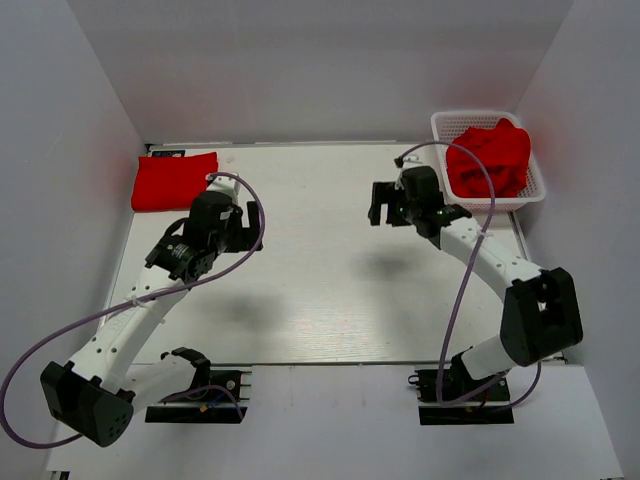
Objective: Fold and stack the t-shirts
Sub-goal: Grab crumpled tshirt from bin with the right arm
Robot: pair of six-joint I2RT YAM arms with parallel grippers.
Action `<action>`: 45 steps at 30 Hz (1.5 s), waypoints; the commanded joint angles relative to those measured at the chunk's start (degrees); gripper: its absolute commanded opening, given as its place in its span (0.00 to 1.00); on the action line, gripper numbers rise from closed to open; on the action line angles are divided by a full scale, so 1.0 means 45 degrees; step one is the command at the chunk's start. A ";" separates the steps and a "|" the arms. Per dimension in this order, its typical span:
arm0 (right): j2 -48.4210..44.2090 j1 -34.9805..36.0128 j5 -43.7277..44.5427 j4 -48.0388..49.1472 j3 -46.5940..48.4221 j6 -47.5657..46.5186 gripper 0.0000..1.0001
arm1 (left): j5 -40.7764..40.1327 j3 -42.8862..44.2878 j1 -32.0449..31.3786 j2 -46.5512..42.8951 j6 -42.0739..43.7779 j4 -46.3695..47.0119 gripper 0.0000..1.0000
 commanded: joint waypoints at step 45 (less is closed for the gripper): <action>0.7720 -0.8308 -0.1194 -0.1103 1.2157 -0.0991 0.00 | -0.0443 0.1668 0.0021 0.2755 -0.0452 0.0055 1.00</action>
